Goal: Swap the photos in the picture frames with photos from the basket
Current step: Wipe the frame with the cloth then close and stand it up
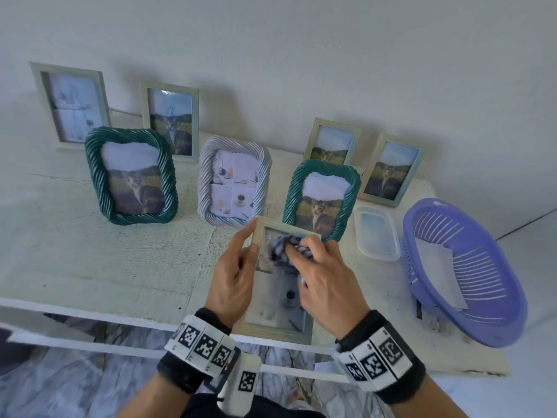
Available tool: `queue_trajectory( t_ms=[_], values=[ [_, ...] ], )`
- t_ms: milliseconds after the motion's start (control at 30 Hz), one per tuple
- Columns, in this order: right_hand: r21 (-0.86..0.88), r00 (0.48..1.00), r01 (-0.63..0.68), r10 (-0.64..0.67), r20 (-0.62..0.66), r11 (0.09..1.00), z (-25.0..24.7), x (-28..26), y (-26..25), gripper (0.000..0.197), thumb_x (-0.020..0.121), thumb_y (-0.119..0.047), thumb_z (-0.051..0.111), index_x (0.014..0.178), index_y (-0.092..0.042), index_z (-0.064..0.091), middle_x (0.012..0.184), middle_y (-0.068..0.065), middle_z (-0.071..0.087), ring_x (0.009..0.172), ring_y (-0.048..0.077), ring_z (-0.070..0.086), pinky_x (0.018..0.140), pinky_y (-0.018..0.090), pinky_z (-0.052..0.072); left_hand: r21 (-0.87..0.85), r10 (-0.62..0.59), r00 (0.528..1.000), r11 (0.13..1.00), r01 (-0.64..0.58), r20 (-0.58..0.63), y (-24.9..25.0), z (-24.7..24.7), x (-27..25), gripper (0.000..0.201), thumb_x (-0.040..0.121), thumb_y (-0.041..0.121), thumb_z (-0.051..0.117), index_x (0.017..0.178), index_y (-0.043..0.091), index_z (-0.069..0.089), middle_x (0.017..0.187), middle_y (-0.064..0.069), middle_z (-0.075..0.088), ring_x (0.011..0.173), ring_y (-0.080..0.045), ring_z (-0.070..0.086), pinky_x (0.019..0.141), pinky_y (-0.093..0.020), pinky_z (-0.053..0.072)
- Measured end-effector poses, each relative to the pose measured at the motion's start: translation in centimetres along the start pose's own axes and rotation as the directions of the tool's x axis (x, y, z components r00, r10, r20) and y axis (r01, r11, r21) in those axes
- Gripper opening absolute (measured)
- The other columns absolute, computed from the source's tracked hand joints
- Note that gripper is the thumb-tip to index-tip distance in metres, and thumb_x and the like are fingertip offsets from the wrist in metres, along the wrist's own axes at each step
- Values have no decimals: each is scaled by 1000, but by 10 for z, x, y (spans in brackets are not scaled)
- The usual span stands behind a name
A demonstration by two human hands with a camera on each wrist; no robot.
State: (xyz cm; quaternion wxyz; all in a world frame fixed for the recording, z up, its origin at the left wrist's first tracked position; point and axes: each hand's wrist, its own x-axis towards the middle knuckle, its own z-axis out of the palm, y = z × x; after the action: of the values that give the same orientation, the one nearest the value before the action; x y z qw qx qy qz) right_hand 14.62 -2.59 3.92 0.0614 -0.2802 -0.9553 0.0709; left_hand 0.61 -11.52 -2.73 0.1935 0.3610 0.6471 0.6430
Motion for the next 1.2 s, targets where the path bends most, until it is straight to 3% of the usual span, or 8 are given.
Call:
queue_trajectory(
  t_ms=[133,233,367,467,667,833,1033,1200],
  values=[
    [37,991,133,-133,17,990,5,-12,-15,49,77,-7,63,125,-16,60,118,1,45,96,22,46,62,24,54,-36,-21,999,999,23,49,5,-2,3,42,102,31,43,143,26,44,64,-21,54,55,-32,48,55,-43,47],
    [61,960,260,-265,88,964,4,-30,-13,45,77,-11,61,120,-22,64,117,-2,49,92,19,46,63,21,50,-30,-24,1000,999,24,7,3,-10,3,40,104,13,42,143,21,44,52,-2,43,47,-9,37,47,-23,35],
    [4,993,122,-122,5,993,0,-16,8,54,66,-4,76,118,-18,67,119,-1,54,91,22,49,61,23,54,-25,-42,998,999,43,49,2,-8,4,43,101,32,42,145,29,42,58,-21,43,49,-33,36,46,-41,36],
    [-35,996,72,-74,-57,997,-2,-7,7,57,65,0,74,120,-14,65,123,2,55,92,25,49,65,27,54,-13,-38,999,999,39,34,5,-4,4,41,103,22,42,144,24,43,53,-3,34,47,-21,30,45,-31,29],
    [35,940,339,-340,17,940,0,-38,-1,39,80,-14,48,111,-20,70,120,-5,60,89,19,45,68,21,45,11,-47,999,999,47,-2,4,-15,9,41,102,11,42,142,21,45,49,10,27,45,-5,24,44,-15,24],
    [-38,983,167,-169,-75,985,-9,-8,17,40,74,-4,65,112,-15,70,120,-3,63,89,24,47,67,30,52,2,-70,996,998,70,49,6,-14,1,42,103,12,41,143,22,43,55,7,24,46,-7,24,43,-17,24],
    [61,919,391,-394,27,918,-4,-38,11,32,78,-14,53,99,-25,74,113,-13,65,85,19,45,59,25,45,-29,-101,995,994,102,28,0,-17,-3,42,103,13,42,143,24,44,56,0,25,48,-12,24,45,-22,23],
    [2,970,235,-234,-64,972,-14,-17,24,31,79,-20,51,98,-22,75,113,-11,65,88,21,47,58,30,50,-32,-69,995,997,71,65,4,-10,-10,42,102,16,41,144,23,42,56,1,27,48,-11,25,46,-22,24]
  ],
)
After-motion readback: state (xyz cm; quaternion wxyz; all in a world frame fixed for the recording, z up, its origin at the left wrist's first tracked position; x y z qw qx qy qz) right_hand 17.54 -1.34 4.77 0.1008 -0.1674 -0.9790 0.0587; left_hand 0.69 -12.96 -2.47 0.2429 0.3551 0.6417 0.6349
